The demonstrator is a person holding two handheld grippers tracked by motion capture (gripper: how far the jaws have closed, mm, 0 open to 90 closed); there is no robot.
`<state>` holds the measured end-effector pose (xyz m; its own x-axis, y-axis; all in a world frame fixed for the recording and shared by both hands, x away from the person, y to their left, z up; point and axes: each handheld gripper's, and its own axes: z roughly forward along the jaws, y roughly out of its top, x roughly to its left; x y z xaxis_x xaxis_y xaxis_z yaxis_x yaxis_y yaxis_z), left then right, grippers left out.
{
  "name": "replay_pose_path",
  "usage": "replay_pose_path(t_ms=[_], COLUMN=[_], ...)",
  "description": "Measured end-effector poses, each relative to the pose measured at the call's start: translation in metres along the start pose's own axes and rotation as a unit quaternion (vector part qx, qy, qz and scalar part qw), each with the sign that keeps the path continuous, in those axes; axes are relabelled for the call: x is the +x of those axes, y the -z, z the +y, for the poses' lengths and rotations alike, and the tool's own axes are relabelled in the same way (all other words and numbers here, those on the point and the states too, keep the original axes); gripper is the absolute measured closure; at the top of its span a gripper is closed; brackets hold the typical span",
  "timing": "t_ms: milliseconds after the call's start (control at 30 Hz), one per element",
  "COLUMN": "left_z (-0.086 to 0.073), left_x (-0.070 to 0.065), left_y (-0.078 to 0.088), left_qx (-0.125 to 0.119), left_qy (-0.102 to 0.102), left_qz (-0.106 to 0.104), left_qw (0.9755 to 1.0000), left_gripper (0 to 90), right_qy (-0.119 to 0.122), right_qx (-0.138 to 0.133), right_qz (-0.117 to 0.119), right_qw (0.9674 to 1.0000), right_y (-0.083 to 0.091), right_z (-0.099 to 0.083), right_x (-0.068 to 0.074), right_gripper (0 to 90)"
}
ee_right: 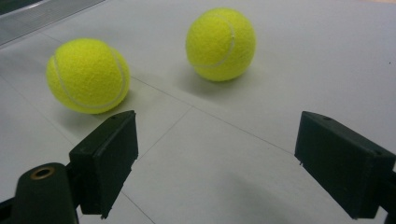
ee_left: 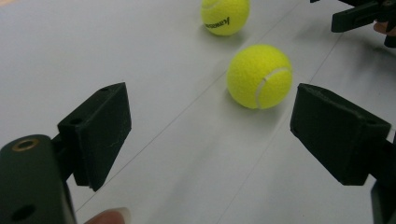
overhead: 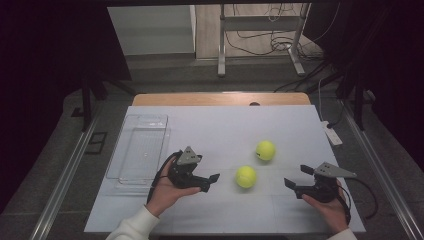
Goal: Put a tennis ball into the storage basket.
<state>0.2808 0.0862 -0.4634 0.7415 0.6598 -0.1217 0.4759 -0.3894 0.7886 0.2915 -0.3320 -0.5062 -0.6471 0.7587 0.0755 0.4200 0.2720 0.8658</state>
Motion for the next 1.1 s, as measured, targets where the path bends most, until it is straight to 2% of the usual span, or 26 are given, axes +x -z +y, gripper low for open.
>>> replay_pose_path(t_ms=[667,1100], left_z=[0.008,0.014], left_x=[-0.006,-0.011], left_y=[-0.018,-0.024], left_qx=[0.016,0.016], left_qy=[-0.008,-0.015], left_qz=[-0.021,-0.042], left_qw=[0.9996,0.9989], left_gripper=[12.8,12.4], right_qy=[0.005,0.004], right_qx=[-0.001,-0.002], right_qz=[0.003,0.003], right_qw=[1.0,1.0], right_y=[-0.001,0.0], right_z=[0.001,0.001], right_x=[0.0,0.0], right_gripper=[13.7,13.7])
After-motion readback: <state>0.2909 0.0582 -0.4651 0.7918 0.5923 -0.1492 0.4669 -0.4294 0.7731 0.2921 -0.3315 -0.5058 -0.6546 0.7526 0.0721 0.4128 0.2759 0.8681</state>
